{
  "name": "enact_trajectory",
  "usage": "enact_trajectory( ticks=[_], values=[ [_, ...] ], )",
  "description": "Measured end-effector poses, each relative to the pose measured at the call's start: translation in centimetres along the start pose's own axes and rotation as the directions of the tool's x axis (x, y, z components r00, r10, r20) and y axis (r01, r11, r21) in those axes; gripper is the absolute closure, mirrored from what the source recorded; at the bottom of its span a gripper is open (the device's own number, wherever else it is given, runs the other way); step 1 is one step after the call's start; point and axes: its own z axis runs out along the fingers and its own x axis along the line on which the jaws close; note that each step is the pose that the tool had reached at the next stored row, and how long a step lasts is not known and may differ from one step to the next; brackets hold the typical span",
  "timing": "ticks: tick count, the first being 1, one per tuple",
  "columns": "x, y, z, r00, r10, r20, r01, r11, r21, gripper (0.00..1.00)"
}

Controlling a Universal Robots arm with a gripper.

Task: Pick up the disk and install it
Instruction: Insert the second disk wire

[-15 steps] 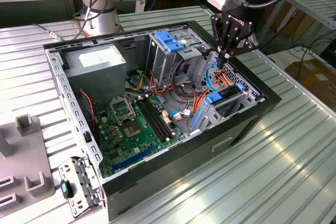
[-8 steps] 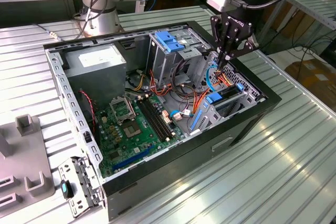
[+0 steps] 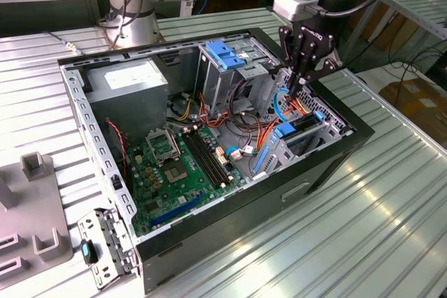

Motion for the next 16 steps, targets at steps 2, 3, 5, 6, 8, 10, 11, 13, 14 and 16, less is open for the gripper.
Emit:
enact_trajectory(
  ticks=[2,3,5,6,8,10,11,13,14,16],
  values=[
    [-0.03,0.01,0.18,1.0,0.0,-0.0066,0.0,1.0,0.0,0.82],
    [-0.06,0.02,0.3,0.9999,-0.001,-0.0127,0.001,1.0,0.0,0.82],
    [-0.09,0.03,0.43,0.9998,-0.001,-0.0217,0.001,1.0,0.0,0.84],
    [-0.1,0.03,0.48,0.9997,-0.001,-0.0252,0.001,1.0,0.0,0.89],
    [-0.13,0.03,0.6,0.9994,-0.002,-0.0338,0.002,1.0,0.0,0.89],
    [-0.18,0.04,0.68,0.999,-0.002,-0.0455,0.002,1.0,0.0001,0.89],
    [-0.2,0.04,0.72,0.9987,-0.003,-0.0515,0.003,1.0,0.0,0.89],
    [-0.25,0.05,0.81,0.9979,-0.003,-0.0642,0.003,1.0,0.0001,0.89],
    [-0.27,0.05,0.86,0.9976,-0.004,-0.0693,0.004,1.0,0.0001,0.82],
    [-0.33,0.05,0.97,0.9964,-0.005,-0.0844,0.005,1.0,0.0001,0.82]
  ],
)
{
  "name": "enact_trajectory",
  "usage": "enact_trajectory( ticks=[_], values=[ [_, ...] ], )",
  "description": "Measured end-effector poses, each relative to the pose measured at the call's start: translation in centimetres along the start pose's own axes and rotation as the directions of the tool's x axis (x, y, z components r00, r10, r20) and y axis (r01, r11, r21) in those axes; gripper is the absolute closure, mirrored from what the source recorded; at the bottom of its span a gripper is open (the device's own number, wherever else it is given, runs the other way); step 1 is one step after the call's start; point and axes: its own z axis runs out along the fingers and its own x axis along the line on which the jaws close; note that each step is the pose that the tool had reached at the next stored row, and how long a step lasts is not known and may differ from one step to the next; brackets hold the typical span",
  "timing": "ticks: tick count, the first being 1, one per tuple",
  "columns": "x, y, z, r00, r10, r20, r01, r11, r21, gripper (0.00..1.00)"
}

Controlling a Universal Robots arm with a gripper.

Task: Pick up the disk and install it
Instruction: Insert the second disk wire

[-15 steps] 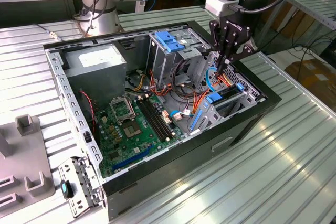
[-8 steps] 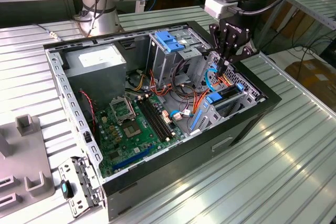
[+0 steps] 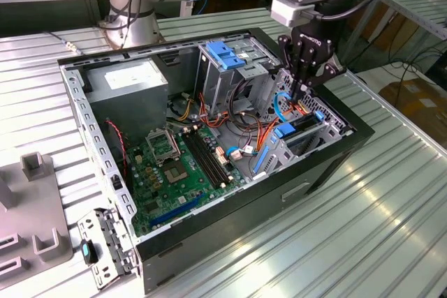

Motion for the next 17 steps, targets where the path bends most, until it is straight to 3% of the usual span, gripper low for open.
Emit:
enact_trajectory(
  ticks=[3,5,17],
  values=[
    [-0.09,0.01,0.2,0.9998,-0.001,-0.0209,0.001,1.0,0.0001,0.82],
    [-0.15,0.02,0.33,0.9995,-0.002,-0.0304,0.002,1.0,0.0,0.82],
    [-0.22,0.03,0.48,0.9995,-0.002,-0.0315,0.002,1.0,0.0001,0.82]
  ],
)
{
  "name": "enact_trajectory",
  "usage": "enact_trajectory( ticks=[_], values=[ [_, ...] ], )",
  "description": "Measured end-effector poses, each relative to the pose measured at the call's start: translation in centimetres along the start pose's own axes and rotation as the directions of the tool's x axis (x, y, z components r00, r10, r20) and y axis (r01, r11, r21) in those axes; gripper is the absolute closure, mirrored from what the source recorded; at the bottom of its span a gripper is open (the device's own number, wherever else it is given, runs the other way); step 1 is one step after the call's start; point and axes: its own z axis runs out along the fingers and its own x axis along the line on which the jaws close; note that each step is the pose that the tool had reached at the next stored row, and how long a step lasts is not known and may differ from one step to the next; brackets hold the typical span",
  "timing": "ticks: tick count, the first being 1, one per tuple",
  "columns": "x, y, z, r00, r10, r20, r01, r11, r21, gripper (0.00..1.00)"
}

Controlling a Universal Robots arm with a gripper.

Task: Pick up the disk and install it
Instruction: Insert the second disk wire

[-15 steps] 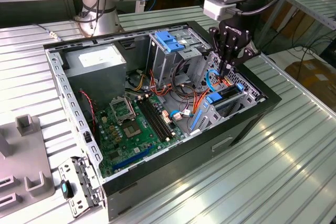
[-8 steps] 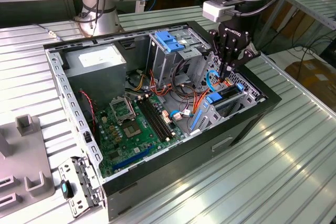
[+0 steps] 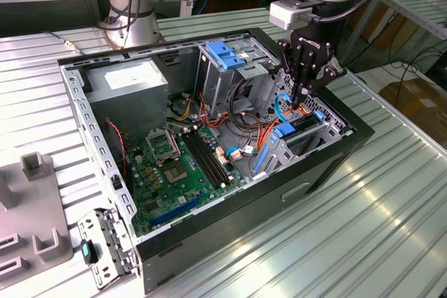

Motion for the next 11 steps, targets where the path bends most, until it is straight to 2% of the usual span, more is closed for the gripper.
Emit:
enact_trajectory(
  ticks=[3,4,5,6,11],
  values=[
    [0.0,0.0,0.01,1.0,0.0,0.0,0.0,1.0,0.0,0.82],
    [0.0,0.0,0.01,1.0,0.0,0.0,0.0,1.0,0.0,0.75],
    [0.0,0.0,0.01,1.0,0.0,0.0,0.0,1.0,0.0,0.75],
    [0.0,0.0,0.01,1.0,0.0,0.0,0.0,1.0,0.0,0.69],
    [-0.11,0.03,0.52,1.0,0.0,-0.001,0.0,1.0,-0.0001,0.69]
  ],
)
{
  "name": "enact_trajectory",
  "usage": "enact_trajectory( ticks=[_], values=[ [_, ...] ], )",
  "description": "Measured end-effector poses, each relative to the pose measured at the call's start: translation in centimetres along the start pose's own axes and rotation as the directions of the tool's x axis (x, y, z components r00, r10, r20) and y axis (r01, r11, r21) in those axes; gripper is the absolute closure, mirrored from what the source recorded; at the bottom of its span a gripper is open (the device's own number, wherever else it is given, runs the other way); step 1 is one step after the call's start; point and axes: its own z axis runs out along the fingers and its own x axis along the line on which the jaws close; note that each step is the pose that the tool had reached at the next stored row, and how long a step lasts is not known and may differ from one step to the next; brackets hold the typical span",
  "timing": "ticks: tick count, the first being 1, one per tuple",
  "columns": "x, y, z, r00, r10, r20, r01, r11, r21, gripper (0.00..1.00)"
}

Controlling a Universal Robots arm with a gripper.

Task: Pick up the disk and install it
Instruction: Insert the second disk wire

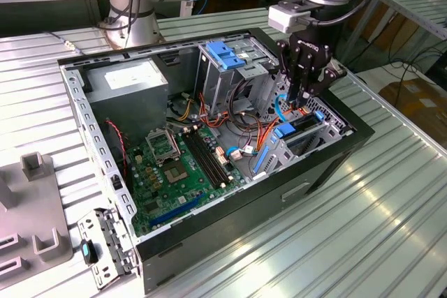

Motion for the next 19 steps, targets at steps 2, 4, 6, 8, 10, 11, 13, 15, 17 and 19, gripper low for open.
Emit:
enact_trajectory(
  ticks=[2,4,6,8,10,11,13,15,17,19],
  values=[
    [-0.02,0.0,0.09,1.0,0.0,-0.0007,0.0,1.0,0.0,0.77],
    [-0.02,0.0,0.12,1.0,0.0,-0.0005,0.0,1.0,0.0001,0.83],
    [-0.03,0.0,0.13,1.0,0.0,-0.0004,0.0,1.0,0.0001,0.84],
    [0.02,0.0,0.16,1.0,0.0,0.0016,0.0,1.0,0.0001,0.84],
    [0.15,0.01,0.17,1.0,0.0,0.0015,0.0,1.0,0.0,0.84],
    [0.21,0.05,0.18,1.0,0.0,0.0016,0.0,1.0,0.0,0.84],
    [0.59,0.16,0.26,1.0,0.0,0.0067,0.0,1.0,0.0001,0.84],
    [0.96,0.21,0.34,0.9999,0.0,0.0104,0.0,1.0,0.0,0.84],
    [1.22,0.22,0.41,0.9999,0.002,0.0157,-0.002,1.0,-0.0002,0.84],
    [1.38,0.21,0.45,0.9998,0.004,0.0217,-0.004,1.0,-0.0006,0.84]
  ],
)
